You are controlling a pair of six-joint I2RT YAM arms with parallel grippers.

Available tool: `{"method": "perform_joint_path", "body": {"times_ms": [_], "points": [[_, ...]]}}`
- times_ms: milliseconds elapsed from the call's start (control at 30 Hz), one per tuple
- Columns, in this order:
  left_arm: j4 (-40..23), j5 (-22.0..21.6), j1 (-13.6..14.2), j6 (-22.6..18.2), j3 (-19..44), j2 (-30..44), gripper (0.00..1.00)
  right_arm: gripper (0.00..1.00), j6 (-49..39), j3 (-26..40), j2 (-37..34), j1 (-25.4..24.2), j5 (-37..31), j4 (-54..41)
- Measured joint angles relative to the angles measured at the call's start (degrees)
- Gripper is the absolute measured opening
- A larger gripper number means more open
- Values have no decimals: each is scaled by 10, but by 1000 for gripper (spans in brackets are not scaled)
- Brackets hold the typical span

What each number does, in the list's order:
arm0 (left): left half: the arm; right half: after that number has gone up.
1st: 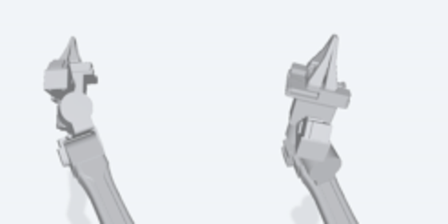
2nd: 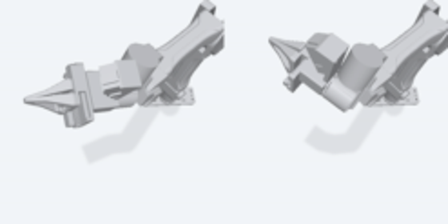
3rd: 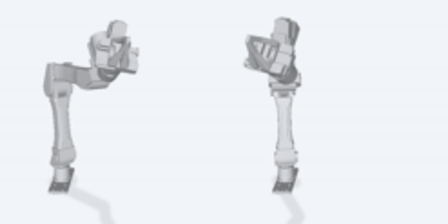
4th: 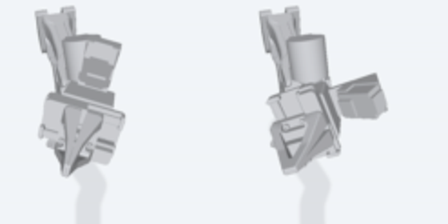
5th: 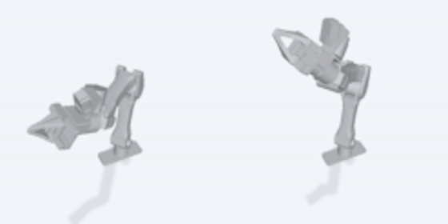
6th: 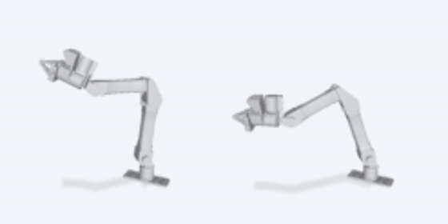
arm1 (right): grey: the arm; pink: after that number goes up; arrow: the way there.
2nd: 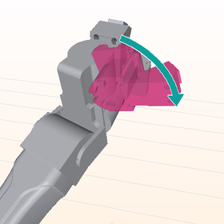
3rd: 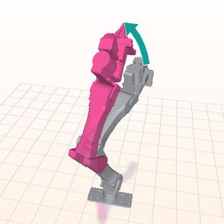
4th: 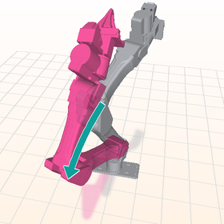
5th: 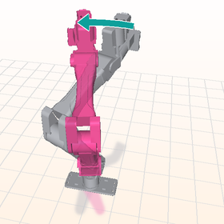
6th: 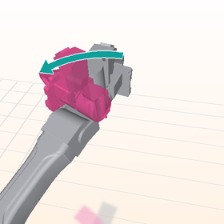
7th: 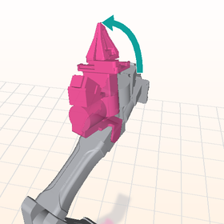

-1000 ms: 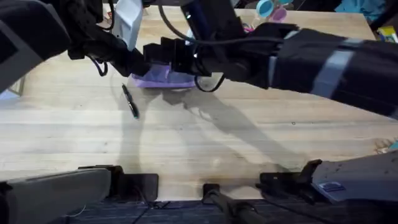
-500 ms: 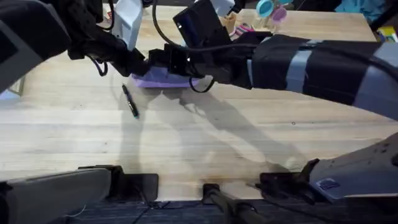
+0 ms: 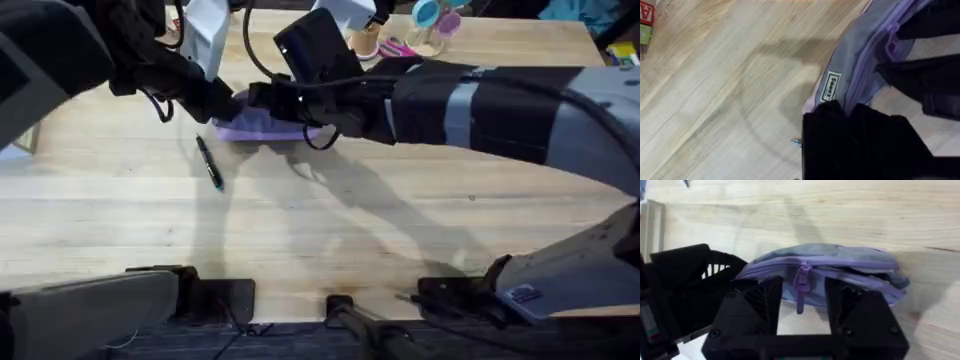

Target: Unzip the bag, pick up the pens from the table one at a time and place them inside, then zip the bag closed.

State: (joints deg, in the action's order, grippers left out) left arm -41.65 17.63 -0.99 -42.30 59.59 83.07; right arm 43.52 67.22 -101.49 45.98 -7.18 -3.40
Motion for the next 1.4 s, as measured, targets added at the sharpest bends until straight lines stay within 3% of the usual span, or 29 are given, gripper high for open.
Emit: {"method": "perform_joint_path", "body": {"times_ms": [367, 500, 1400], "points": [[2, 1, 0, 0, 0, 0, 42, 245, 0, 0, -10, -2, -24, 1], [2, 1, 0, 0, 0, 0, 41, 50, 0, 0, -11, -4, -27, 1], [2, 0, 0, 0, 0, 0, 41, 33, -14, 10, 1, 15, 10, 40]]}}
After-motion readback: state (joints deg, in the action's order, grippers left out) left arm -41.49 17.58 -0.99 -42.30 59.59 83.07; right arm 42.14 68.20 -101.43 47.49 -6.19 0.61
